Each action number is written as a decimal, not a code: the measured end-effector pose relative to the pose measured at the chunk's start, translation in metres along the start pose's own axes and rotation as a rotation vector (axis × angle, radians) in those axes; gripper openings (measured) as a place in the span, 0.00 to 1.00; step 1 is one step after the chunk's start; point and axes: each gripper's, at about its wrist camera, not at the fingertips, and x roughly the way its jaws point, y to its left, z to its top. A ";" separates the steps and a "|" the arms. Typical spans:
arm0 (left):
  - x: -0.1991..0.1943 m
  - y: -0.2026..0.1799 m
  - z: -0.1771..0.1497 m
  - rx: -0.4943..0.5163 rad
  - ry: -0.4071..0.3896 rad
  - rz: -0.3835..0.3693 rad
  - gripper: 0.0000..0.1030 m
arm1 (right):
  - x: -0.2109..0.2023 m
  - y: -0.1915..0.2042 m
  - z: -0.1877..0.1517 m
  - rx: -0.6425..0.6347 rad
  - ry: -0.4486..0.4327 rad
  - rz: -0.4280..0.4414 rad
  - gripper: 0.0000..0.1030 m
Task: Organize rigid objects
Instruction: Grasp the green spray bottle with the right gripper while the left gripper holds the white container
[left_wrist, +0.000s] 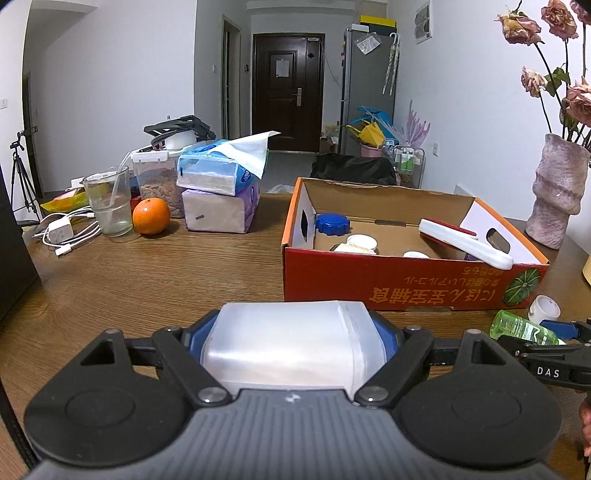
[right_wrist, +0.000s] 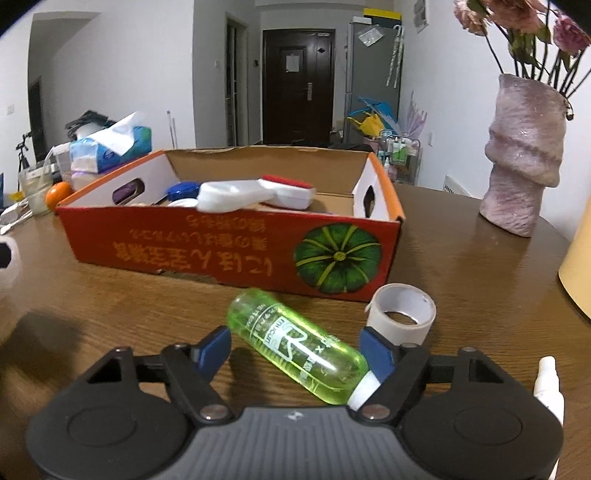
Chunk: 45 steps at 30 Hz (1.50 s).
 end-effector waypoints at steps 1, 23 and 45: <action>0.000 0.001 0.000 0.000 0.000 0.000 0.81 | -0.001 0.001 -0.001 -0.002 -0.003 -0.005 0.69; -0.003 0.002 0.000 -0.008 -0.011 -0.014 0.81 | -0.006 0.023 -0.003 0.042 0.022 0.014 0.29; -0.011 0.002 0.001 -0.012 -0.030 -0.031 0.81 | -0.060 0.028 -0.010 0.170 -0.109 0.051 0.29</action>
